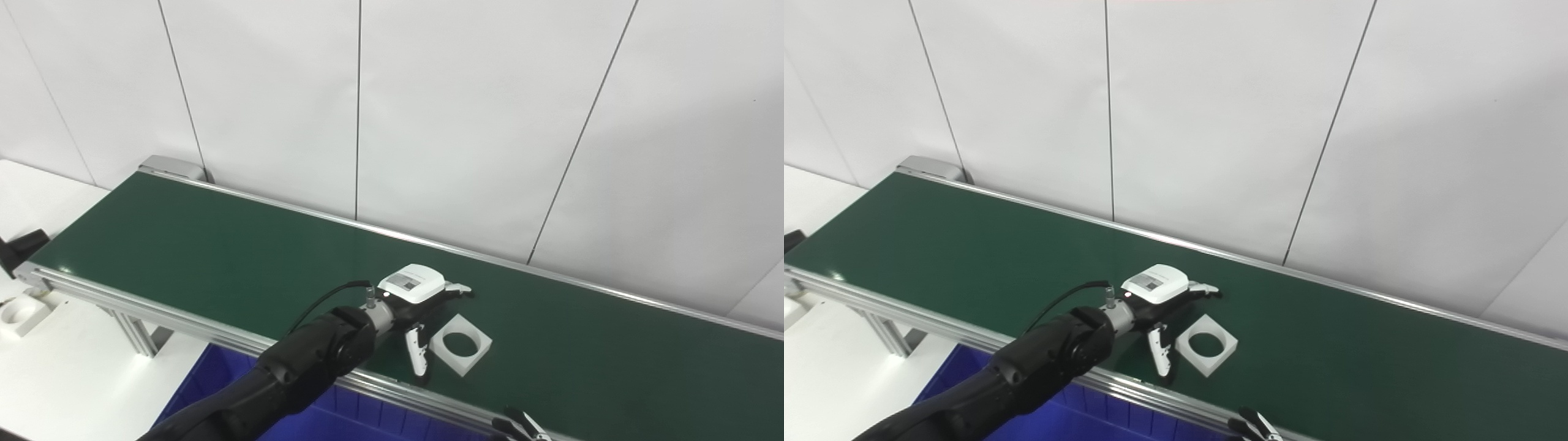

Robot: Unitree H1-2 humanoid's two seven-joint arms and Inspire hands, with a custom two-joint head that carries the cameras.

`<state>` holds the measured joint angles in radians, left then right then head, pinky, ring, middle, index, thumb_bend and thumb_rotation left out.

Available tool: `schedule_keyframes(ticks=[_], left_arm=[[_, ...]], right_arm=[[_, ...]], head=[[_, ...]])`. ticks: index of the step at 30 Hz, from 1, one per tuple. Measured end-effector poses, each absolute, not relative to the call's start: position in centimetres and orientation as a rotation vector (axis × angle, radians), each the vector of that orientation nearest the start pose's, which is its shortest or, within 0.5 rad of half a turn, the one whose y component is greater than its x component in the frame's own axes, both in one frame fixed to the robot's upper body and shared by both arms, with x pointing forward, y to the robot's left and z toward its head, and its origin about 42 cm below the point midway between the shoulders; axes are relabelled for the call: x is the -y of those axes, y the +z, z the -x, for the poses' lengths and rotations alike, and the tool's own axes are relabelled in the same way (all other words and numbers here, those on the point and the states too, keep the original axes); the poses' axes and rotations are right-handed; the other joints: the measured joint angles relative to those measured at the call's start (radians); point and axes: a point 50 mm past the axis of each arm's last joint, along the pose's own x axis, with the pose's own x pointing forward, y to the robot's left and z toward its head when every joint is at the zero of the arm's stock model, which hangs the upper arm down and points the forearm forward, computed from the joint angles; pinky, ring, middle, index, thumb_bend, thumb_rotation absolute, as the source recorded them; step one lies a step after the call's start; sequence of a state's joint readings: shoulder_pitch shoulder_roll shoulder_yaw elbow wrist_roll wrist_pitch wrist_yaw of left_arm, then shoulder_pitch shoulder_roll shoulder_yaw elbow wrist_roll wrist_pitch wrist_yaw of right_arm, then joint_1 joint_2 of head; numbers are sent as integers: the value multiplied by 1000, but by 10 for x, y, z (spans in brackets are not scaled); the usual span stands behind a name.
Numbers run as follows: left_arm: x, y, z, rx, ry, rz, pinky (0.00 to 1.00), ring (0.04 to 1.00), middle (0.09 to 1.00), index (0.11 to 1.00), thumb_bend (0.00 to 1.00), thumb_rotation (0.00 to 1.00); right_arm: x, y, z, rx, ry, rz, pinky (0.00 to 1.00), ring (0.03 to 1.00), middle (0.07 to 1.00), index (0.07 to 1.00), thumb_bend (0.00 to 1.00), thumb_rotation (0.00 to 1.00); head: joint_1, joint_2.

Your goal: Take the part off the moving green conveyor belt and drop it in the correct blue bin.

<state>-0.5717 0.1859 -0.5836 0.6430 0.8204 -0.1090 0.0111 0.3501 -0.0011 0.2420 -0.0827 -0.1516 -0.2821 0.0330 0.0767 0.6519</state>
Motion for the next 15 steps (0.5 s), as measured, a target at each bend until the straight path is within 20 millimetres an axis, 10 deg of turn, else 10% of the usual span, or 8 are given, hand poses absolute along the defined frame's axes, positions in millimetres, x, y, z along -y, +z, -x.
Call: schedule_keyframes(ticks=[10, 15], left_arm=[[-109, 92, -420, 271, -668, -1311, 817, 777, 779, 743, 856, 26], [-104, 89, -418, 354, -717, -1293, 665, 593, 526, 495, 539, 3]], right_arm=[[155, 63, -159, 37, 207, 71, 604, 720, 777, 832, 500, 486], [154, 64, -159, 38, 204, 70, 608, 720, 771, 829, 487, 459]], head=[[-18, 3], [-25, 6]])
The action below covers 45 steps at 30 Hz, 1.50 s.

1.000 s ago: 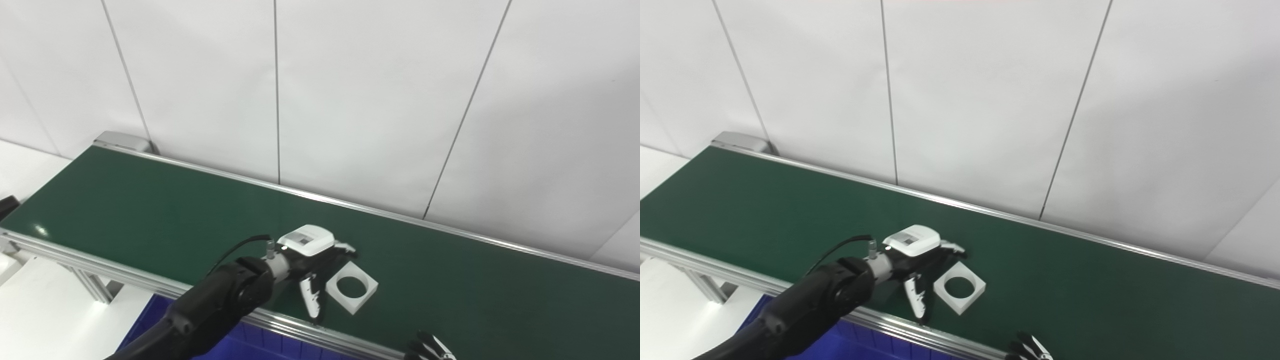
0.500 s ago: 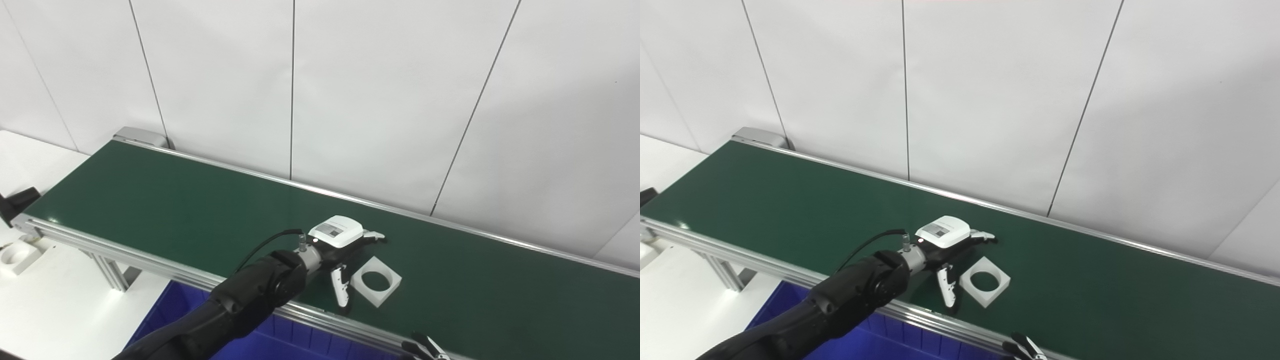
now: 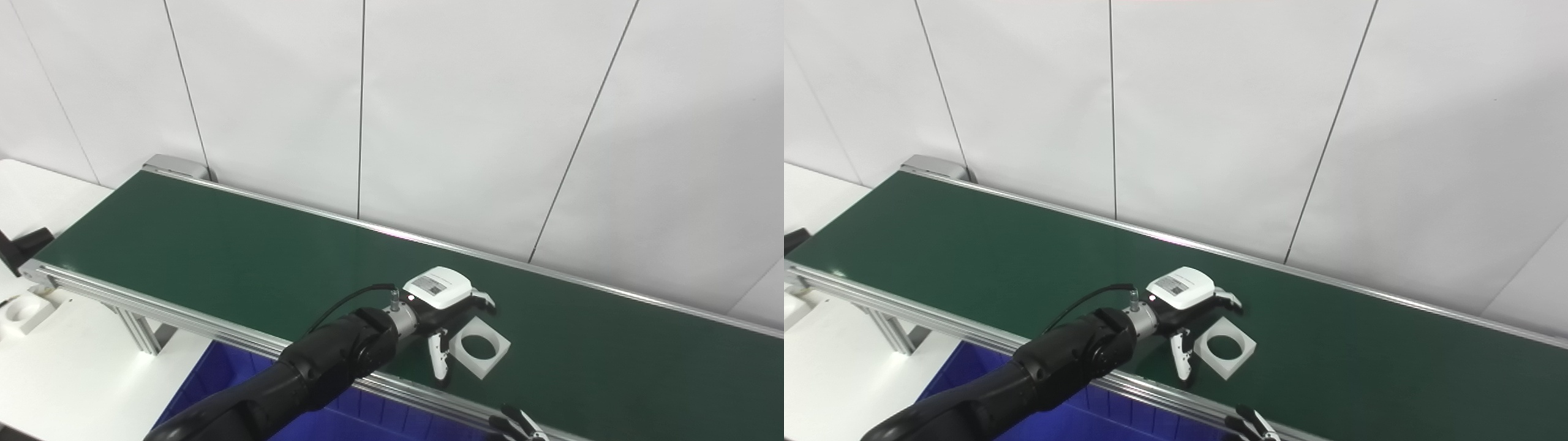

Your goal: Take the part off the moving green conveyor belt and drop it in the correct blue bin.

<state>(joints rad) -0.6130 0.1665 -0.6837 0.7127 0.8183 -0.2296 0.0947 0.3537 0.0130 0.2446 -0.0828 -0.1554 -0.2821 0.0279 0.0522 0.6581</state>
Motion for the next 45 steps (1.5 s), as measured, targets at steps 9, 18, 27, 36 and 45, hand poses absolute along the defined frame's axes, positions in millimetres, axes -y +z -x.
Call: schedule_keyframes(ticks=[9, 18, 27, 36, 45], left_arm=[[-95, 86, -415, 408, -785, -1289, 563, 505, 445, 501, 521, 0], [-89, 87, -413, 442, -824, -1295, 568, 504, 443, 498, 521, 0], [-87, 89, -407, 452, -822, -1252, 677, 598, 506, 480, 519, 0], [-109, 115, -378, 393, -796, -1241, 615, 517, 463, 494, 522, 0], [-167, 178, -379, 392, -636, -1254, 699, 585, 495, 483, 523, 0]], right_arm=[[151, 63, -159, 36, 200, 62, 608, 722, 770, 828, 518, 483], [148, 63, -160, 36, 192, 69, 606, 721, 769, 829, 533, 510], [147, 63, -160, 35, 190, 63, 599, 716, 766, 826, 531, 502], [147, 61, -161, 30, 190, 65, 595, 711, 767, 828, 522, 501], [149, 62, -163, 36, 191, 70, 596, 710, 763, 828, 514, 483]], head=[[-28, 3], [-44, 8], [-43, 9], [-35, 9], [-34, 14]])
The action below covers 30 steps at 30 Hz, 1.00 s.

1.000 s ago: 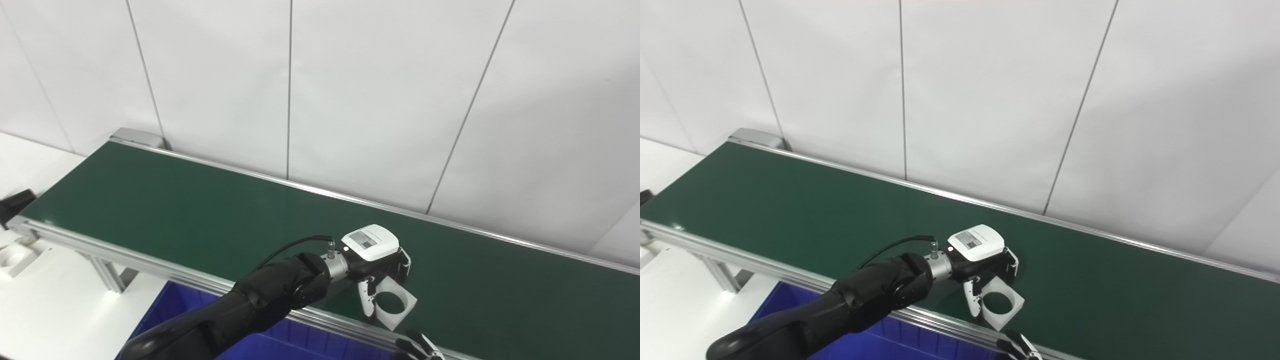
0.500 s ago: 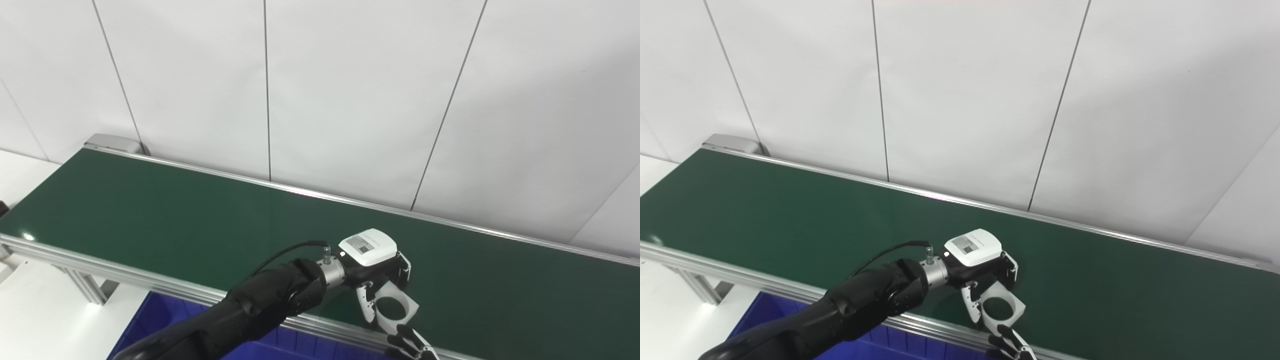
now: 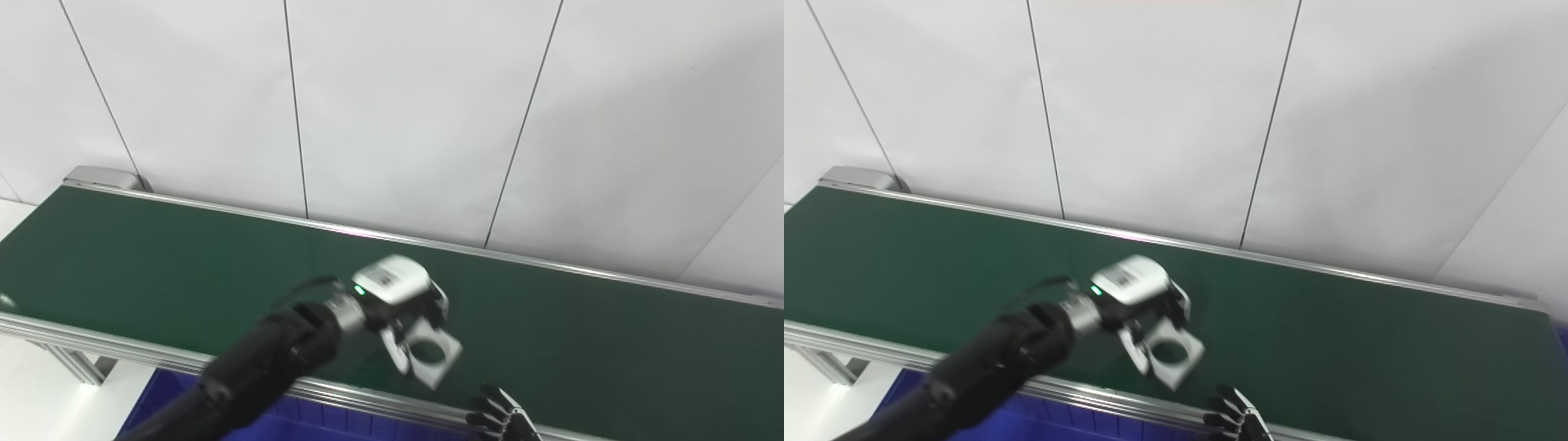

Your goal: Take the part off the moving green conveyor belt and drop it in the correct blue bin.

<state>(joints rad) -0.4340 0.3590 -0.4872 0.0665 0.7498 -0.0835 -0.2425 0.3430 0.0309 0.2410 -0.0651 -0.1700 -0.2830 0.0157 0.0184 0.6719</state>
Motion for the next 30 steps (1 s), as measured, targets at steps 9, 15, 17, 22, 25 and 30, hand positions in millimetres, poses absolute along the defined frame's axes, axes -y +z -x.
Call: schedule_keyframes(ticks=[9, 15, 17, 22, 25, 30], left_arm=[[-174, 197, -357, 398, -611, -1220, 725, 621, 499, 477, 524, 0], [-188, 209, -341, 384, -557, -1201, 678, 574, 467, 497, 525, 0], [-192, 211, -333, 382, -541, -1184, 648, 545, 461, 500, 525, 0], [-201, 219, -307, 367, -496, -1146, 640, 557, 480, 493, 524, 0], [-205, 223, -293, 360, -471, -1123, 690, 585, 489, 487, 523, 0], [-206, 220, -259, 343, -454, -1057, 683, 609, 496, 481, 523, 0]], right_arm=[[150, 62, -165, 40, 191, 74, 596, 710, 764, 826, 528, 502], [154, 63, -163, 40, 187, 80, 605, 714, 768, 829, 533, 506], [155, 63, -163, 41, 185, 79, 606, 715, 769, 829, 535, 508], [156, 65, -163, 47, 184, 79, 611, 723, 770, 829, 534, 519], [158, 65, -164, 49, 184, 75, 607, 720, 769, 827, 537, 519], [163, 67, -164, 55, 181, 82, 605, 712, 761, 825, 532, 510]], head=[[8, 11], [17, 18], [23, 28], [35, 46], [38, 60], [58, 93]])
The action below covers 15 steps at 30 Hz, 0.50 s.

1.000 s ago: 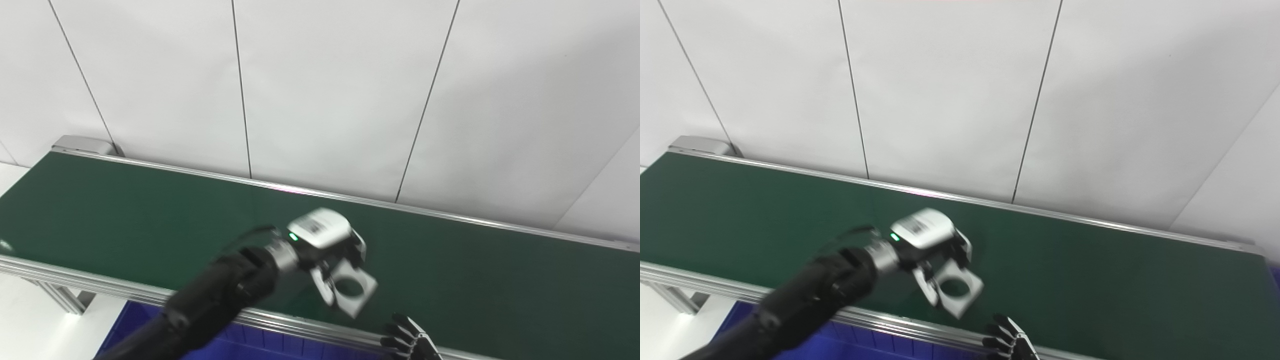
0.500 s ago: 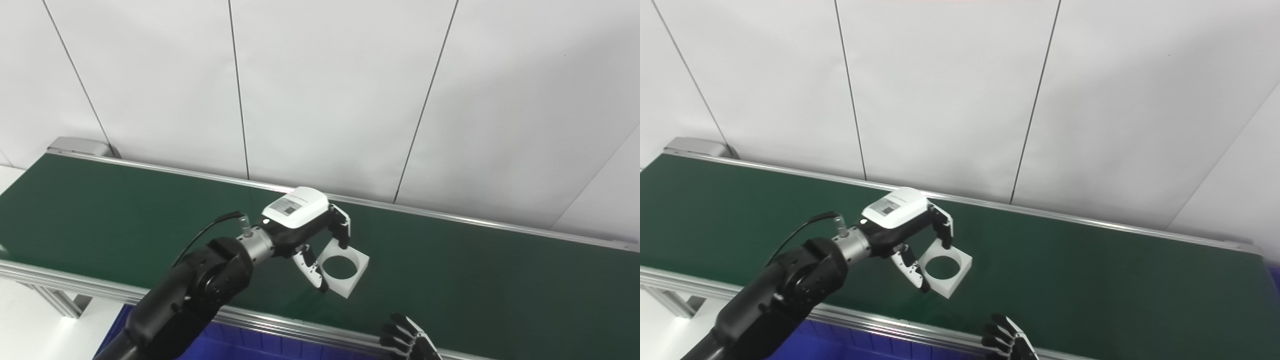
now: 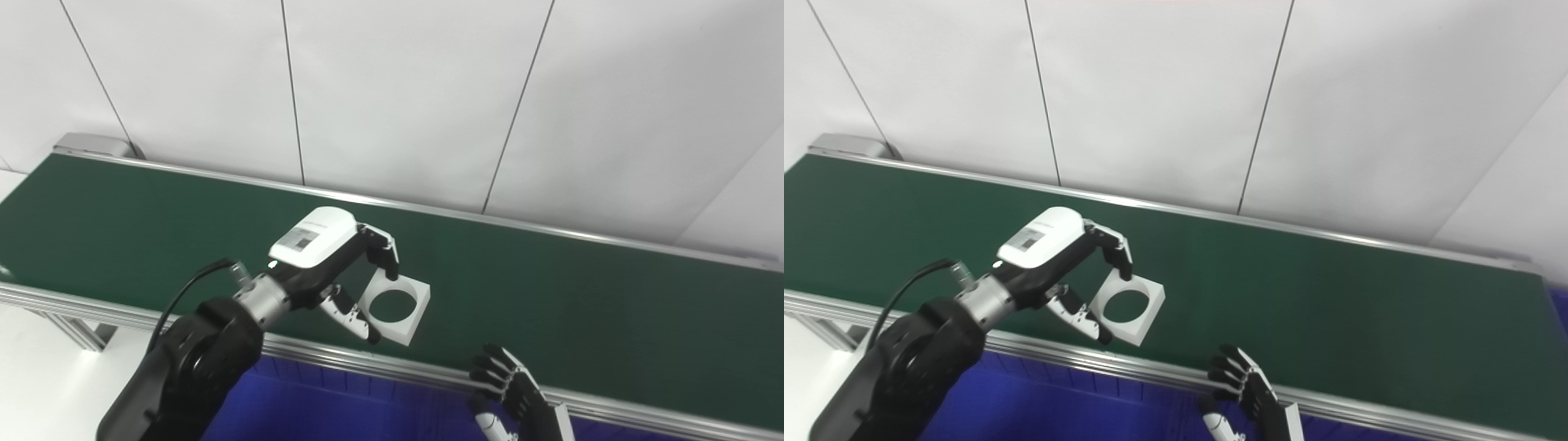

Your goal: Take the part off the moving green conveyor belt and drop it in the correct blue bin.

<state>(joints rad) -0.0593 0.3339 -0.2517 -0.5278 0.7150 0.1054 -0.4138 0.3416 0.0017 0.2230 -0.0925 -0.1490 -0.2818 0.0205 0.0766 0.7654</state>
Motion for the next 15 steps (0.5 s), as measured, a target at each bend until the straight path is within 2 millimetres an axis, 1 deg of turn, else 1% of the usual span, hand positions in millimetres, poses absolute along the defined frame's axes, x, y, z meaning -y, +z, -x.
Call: schedule_keyframes(ticks=[2, 6, 8, 13, 15], left_arm=[[-209, 218, -249, 328, -449, -1050, 670, 611, 495, 483, 523, 0], [-214, 216, -231, 308, -437, -1051, 646, 543, 470, 497, 524, 0], [-216, 215, -222, 297, -432, -1046, 643, 536, 466, 499, 523, 0], [-224, 204, -198, 240, -426, -1030, 658, 525, 457, 503, 524, 0], [-227, 198, -189, 213, -427, -1023, 669, 520, 456, 505, 524, 0]], right_arm=[[164, 69, -165, 57, 179, 79, 610, 712, 759, 823, 533, 503], [165, 73, -169, 68, 175, 74, 606, 707, 755, 819, 546, 530], [165, 74, -170, 72, 177, 73, 606, 708, 756, 819, 547, 532], [168, 80, -171, 87, 172, 70, 603, 712, 757, 820, 540, 524], [170, 81, -172, 83, 169, 70, 598, 708, 755, 819, 540, 532]], head=[[2, 2], [18, 29], [18, 37], [20, 54], [26, 67]])
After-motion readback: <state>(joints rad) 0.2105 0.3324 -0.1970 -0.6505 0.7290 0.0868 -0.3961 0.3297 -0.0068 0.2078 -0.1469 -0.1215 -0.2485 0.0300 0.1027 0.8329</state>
